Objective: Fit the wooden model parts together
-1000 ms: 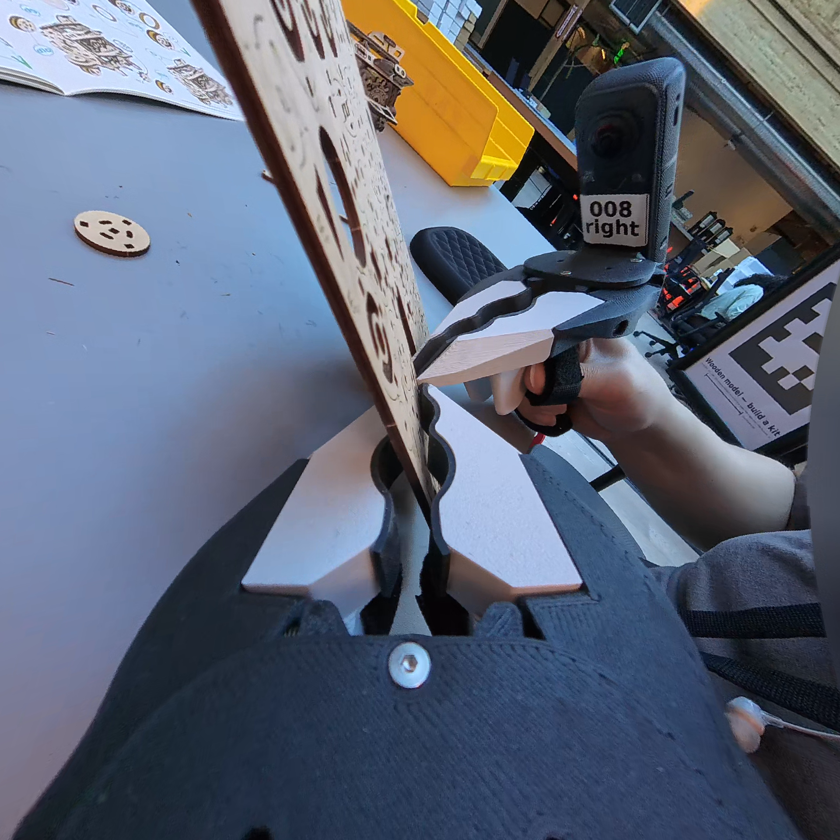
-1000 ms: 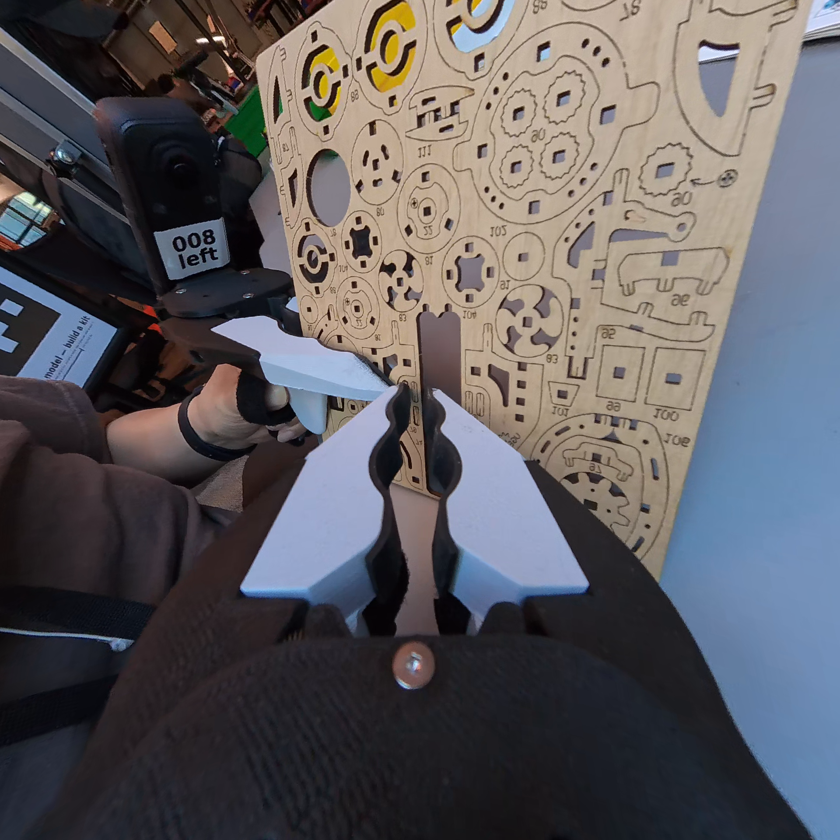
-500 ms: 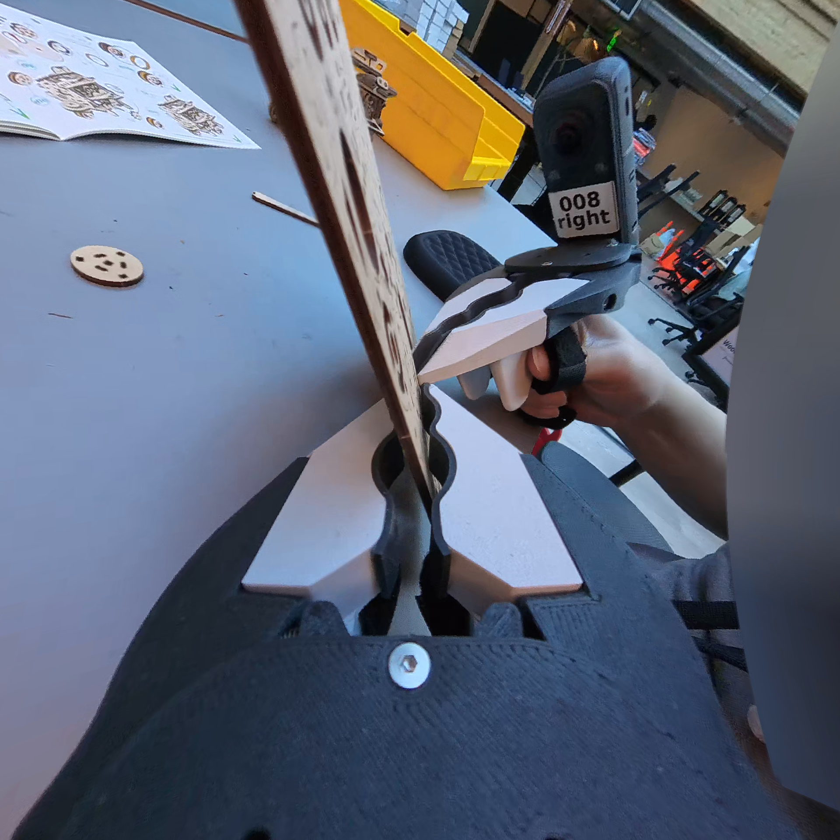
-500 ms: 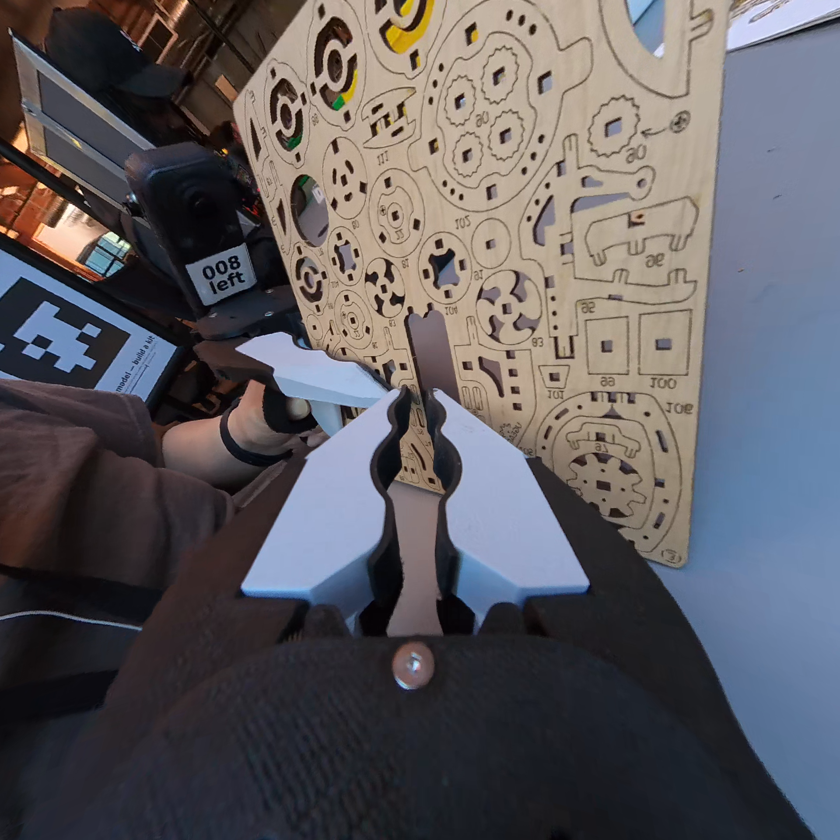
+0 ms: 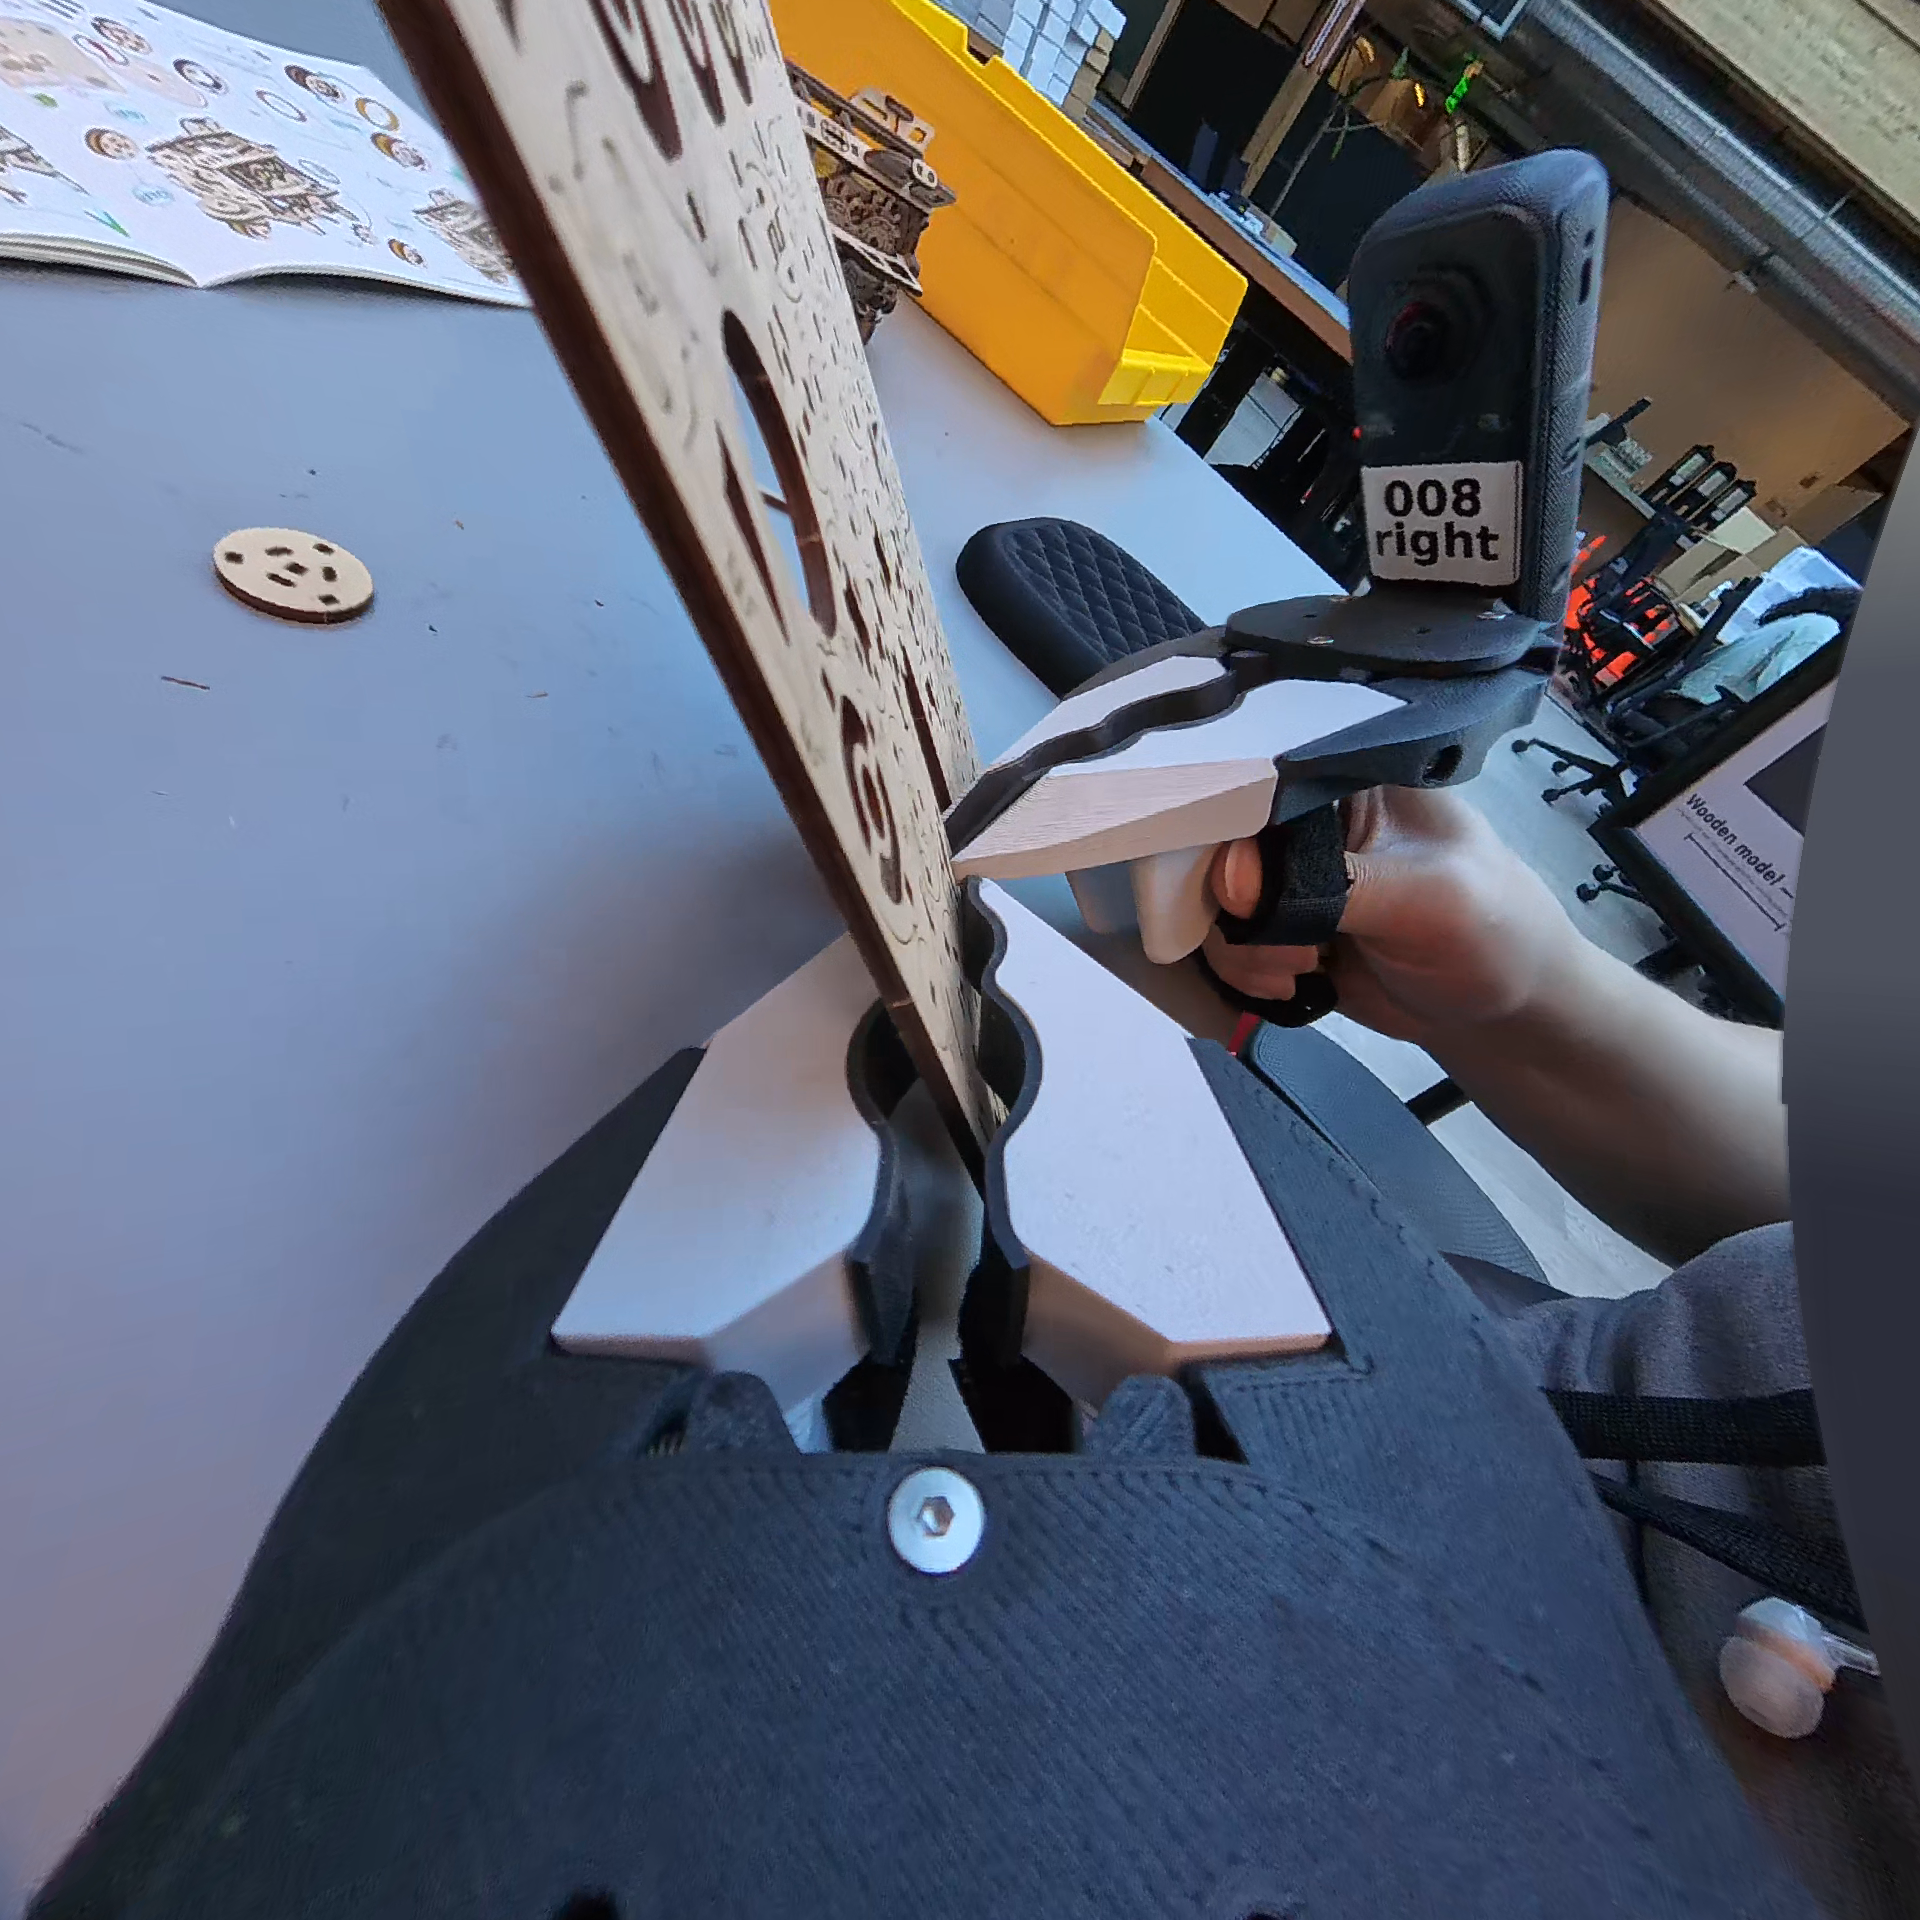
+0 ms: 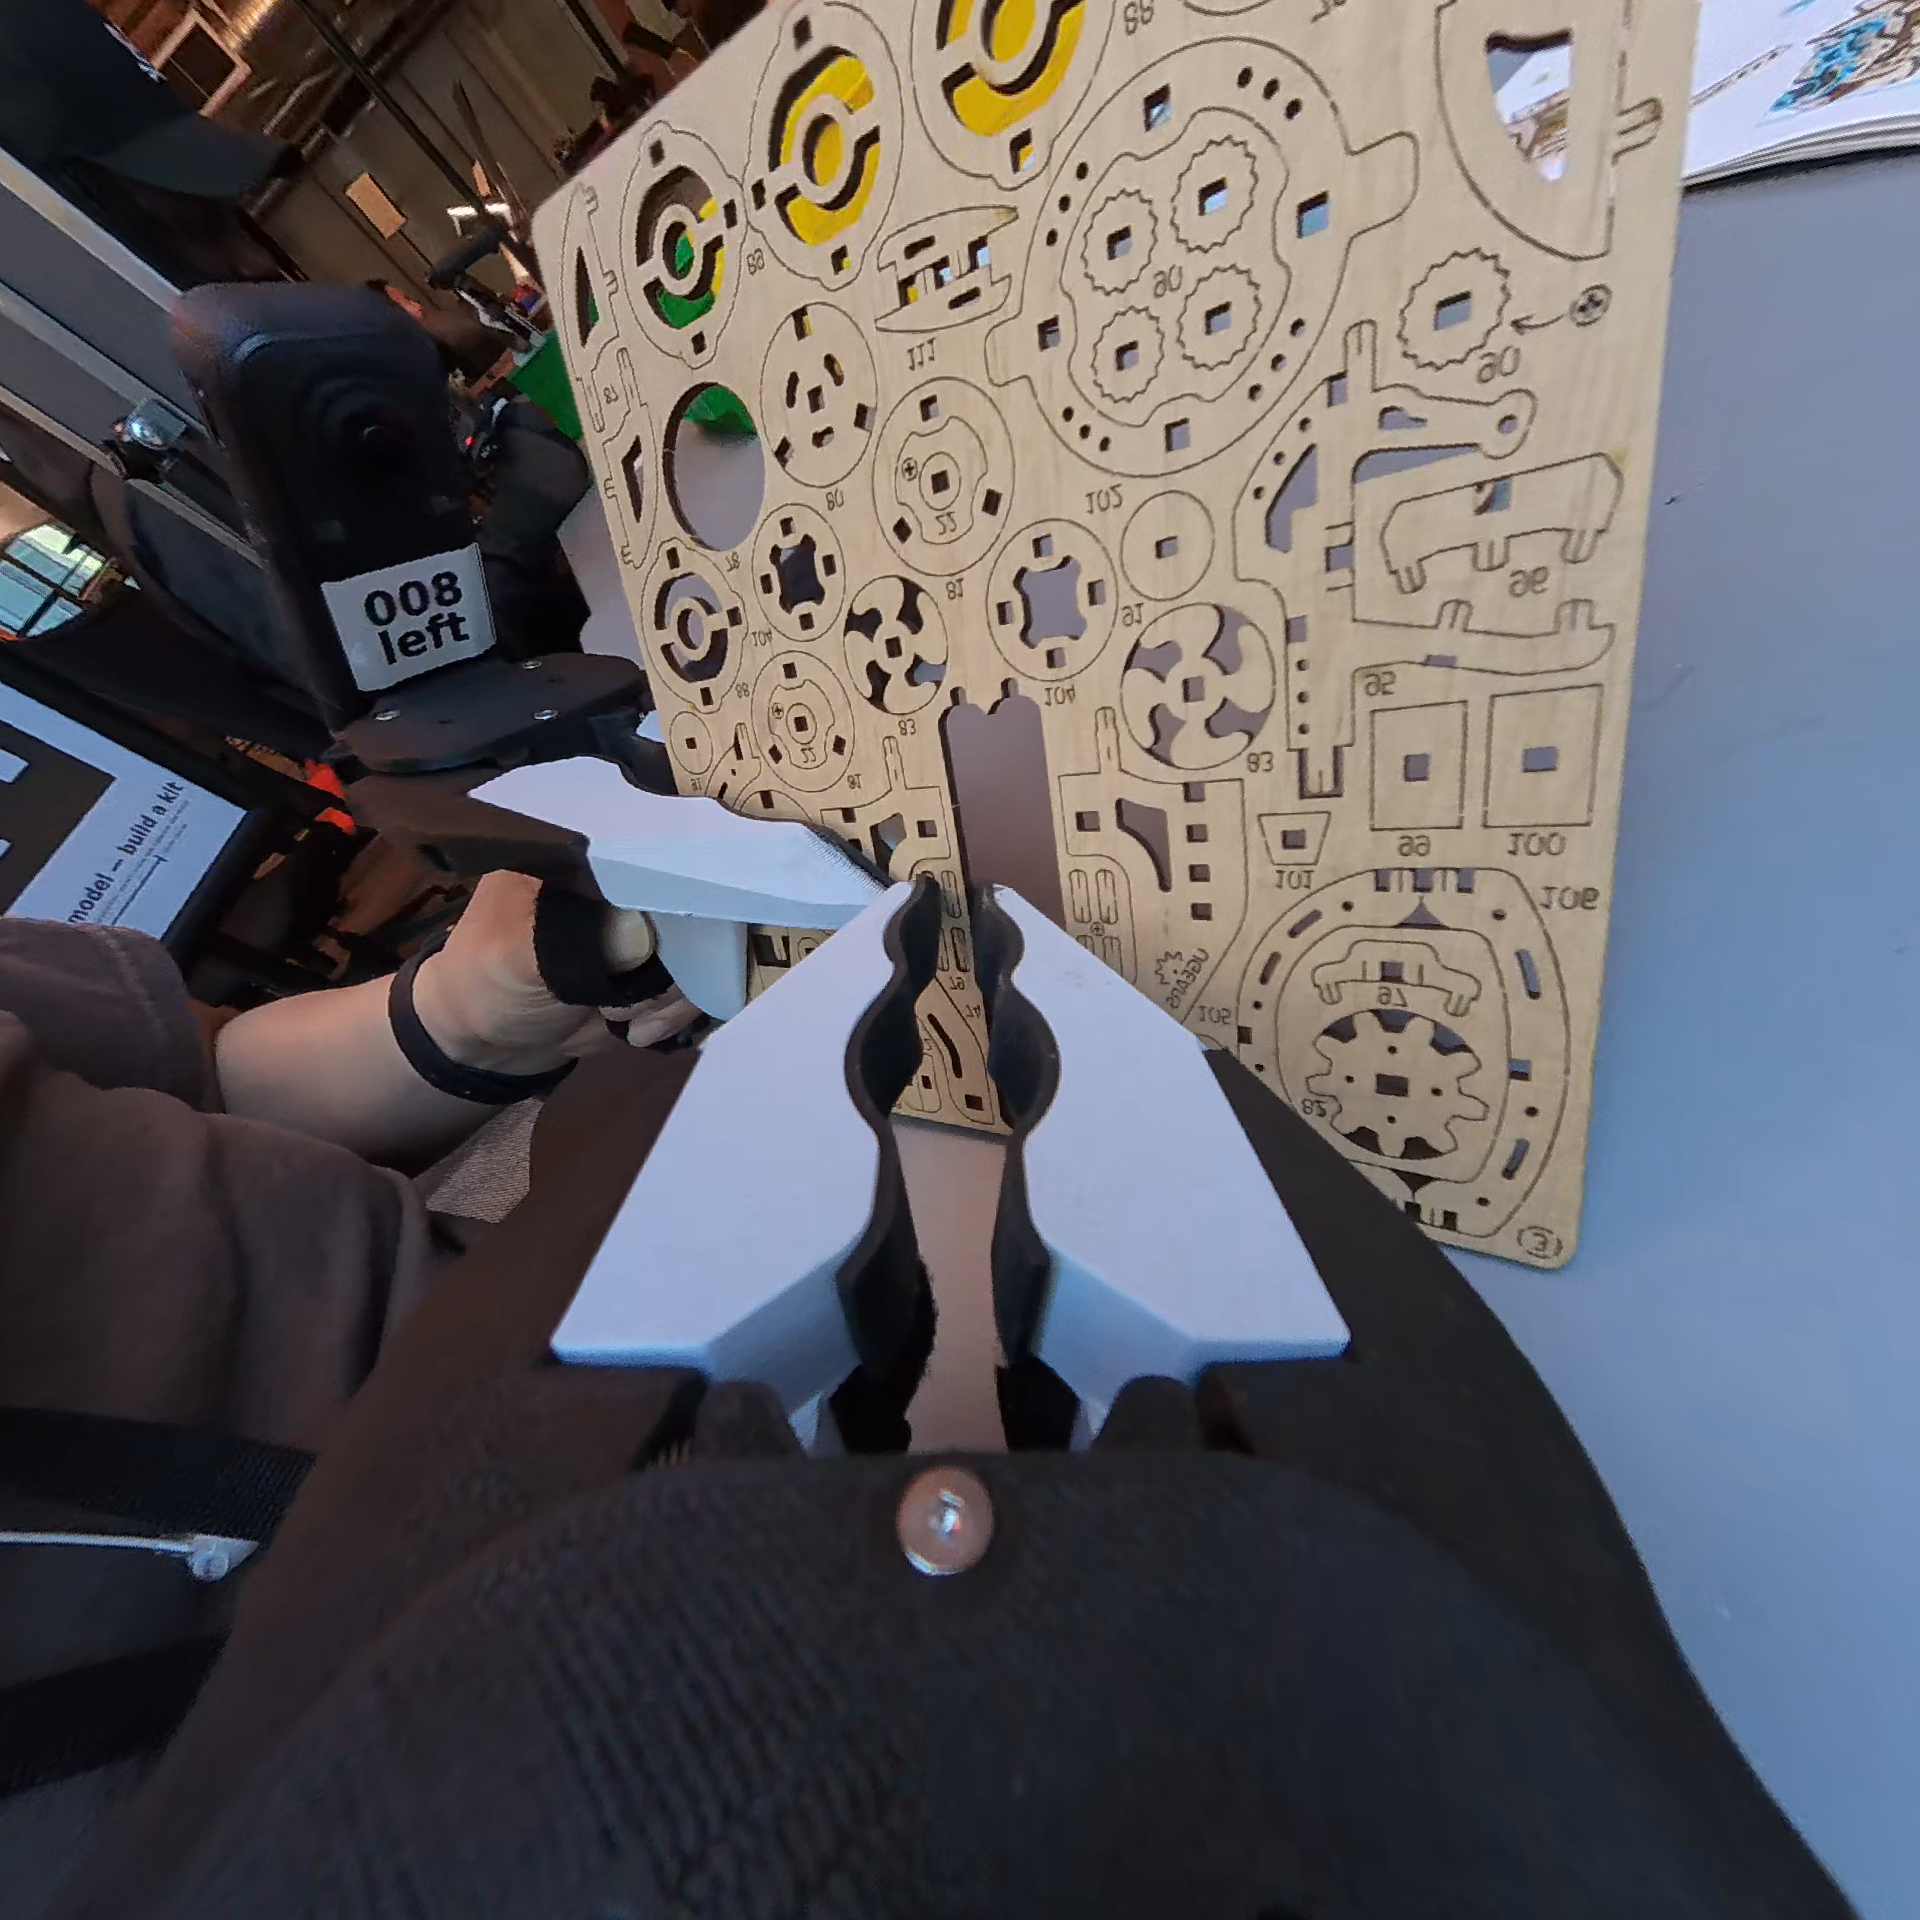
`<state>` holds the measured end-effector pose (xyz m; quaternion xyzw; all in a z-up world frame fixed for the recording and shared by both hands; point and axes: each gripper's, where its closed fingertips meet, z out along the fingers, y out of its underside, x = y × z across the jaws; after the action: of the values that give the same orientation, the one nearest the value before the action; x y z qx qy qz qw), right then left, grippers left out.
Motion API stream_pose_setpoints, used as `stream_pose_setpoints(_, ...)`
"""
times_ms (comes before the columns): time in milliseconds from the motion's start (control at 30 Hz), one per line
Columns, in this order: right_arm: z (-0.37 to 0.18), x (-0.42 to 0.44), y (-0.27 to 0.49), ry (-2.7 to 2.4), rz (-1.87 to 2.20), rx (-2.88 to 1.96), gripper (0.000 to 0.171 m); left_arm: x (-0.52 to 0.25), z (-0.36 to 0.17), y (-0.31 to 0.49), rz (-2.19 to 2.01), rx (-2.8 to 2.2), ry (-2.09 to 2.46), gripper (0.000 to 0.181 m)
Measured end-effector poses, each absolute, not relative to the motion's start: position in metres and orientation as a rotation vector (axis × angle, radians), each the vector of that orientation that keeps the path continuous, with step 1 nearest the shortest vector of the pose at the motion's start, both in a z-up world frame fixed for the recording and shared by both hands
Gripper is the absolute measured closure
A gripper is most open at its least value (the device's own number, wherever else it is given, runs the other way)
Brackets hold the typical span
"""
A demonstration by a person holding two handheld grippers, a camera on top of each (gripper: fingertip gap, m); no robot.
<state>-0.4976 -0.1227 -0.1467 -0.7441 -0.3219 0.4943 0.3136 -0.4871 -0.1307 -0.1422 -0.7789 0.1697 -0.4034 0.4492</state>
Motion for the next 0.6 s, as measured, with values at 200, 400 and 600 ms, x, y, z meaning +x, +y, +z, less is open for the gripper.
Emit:
stream_pose_setpoints(200,-0.128,-0.496,-0.133,-0.941,1.524,-1.819,0.167,-0.486,-0.124,-0.135,-1.16,-1.811,0.425,0.18)
stream_pose_setpoints(400,-0.131,-0.498,-0.138,-1.043,1.383,-1.819,0.162,-0.487,-0.123,-0.135,-1.162,-1.801,0.419,0.18)
stream_pose_setpoints(600,-0.128,-0.498,-0.135,-1.093,1.296,-1.835,0.159,-0.487,-0.123,-0.135,-1.179,-1.8,0.418,0.181)
